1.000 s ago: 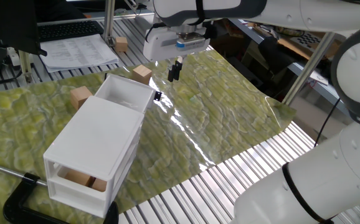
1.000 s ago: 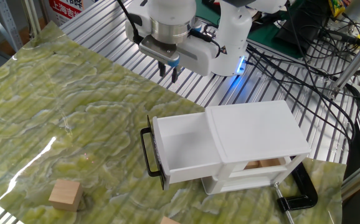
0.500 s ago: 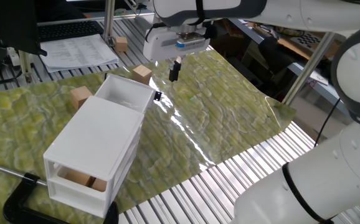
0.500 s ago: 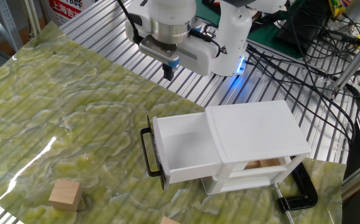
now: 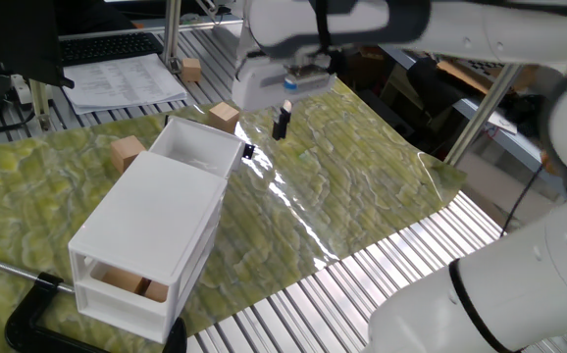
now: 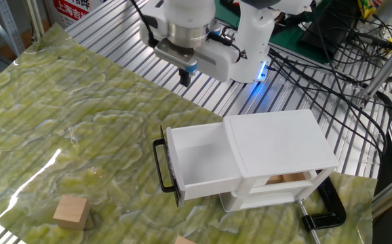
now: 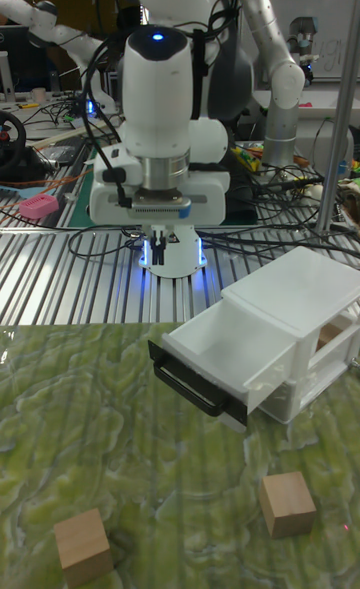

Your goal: Grasp the handle and open the drawer

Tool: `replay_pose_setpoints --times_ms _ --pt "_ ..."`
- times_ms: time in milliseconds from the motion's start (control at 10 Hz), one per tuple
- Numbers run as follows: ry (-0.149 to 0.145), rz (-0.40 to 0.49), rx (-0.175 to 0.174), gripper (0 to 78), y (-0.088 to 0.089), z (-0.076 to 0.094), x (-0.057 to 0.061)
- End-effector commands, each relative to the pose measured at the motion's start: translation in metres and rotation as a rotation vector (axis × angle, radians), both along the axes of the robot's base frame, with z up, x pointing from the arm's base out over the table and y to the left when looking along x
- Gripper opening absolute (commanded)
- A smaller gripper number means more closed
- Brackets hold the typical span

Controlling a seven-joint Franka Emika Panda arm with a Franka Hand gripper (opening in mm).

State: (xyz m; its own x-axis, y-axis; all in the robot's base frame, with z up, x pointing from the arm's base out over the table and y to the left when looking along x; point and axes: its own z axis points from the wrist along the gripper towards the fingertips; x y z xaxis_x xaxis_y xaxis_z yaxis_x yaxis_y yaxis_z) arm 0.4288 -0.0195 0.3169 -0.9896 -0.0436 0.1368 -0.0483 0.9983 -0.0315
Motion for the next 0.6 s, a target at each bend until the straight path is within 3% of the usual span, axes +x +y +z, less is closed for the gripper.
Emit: replay_pose_setpoints --times_ms 100,500,600 --pt "-0.007 0.003 -0.008 1.1 -0.005 -0.016 -0.032" --pt "-0.009 0.001 0.0 1.1 -0.004 -0.015 -0.026" --pt "0.002 -0.003 0.004 1.1 0.0 -0.007 -0.006"
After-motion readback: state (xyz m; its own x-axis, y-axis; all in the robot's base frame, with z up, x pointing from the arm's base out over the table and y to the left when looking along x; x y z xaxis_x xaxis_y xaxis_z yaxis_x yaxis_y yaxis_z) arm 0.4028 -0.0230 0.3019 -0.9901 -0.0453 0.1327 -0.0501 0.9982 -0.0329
